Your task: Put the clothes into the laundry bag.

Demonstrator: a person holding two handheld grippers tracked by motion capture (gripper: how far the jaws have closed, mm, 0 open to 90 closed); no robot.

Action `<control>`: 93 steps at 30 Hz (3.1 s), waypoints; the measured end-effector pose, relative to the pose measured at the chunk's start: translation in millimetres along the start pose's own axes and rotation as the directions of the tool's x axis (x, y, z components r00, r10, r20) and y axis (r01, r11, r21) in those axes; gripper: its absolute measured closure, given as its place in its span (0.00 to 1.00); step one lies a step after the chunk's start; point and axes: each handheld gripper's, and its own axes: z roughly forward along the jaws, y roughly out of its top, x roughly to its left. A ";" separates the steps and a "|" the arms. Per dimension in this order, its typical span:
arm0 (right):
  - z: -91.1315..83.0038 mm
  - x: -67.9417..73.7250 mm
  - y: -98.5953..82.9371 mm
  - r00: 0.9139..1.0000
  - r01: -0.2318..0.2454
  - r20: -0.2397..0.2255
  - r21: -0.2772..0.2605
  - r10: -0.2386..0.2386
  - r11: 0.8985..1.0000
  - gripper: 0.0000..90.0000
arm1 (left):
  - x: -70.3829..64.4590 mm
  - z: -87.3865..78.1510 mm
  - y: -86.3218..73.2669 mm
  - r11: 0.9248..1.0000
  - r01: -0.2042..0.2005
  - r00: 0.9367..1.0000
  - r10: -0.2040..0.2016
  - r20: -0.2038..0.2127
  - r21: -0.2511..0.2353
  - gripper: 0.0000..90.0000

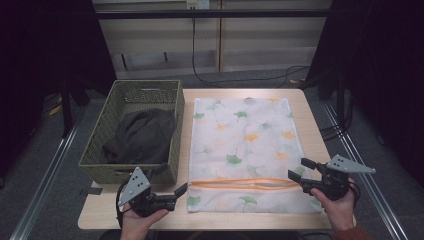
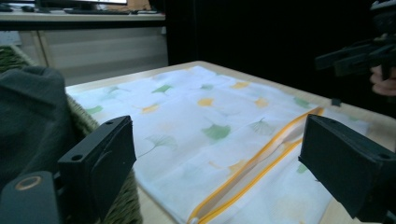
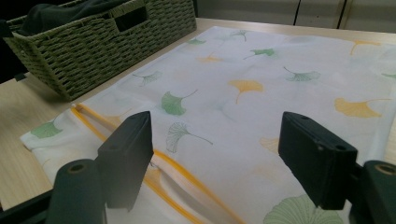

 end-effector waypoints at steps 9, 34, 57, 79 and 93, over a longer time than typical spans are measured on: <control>5.9 -1.9 -0.9 1.000 -0.005 -0.010 0.058 0.005 0.998 0.32 | 0.2 0.9 -0.7 0.999 0.006 1.000 -0.006 -0.012 0.035 0.11; 79.0 34.0 11.9 0.970 0.188 -0.213 0.356 -0.116 0.916 0.43 | -2.0 -7.4 -0.2 0.999 0.006 1.000 -0.006 -0.013 0.045 0.09; 111.4 18.7 -1.6 0.947 0.311 -0.242 0.529 -0.211 0.789 0.44 | -2.2 -7.4 -0.1 0.998 0.000 1.000 0.000 -0.007 0.069 0.09; 119.8 21.9 0.5 0.954 0.299 -0.191 0.550 -0.232 0.780 0.76 | -0.5 -8.2 -0.1 0.996 -0.001 1.000 0.002 -0.013 0.084 0.10; 149.6 38.0 5.6 0.945 0.326 -0.204 0.506 -0.257 0.799 0.76 | -0.9 -7.7 -0.5 0.997 0.000 1.000 0.001 -0.013 0.082 0.10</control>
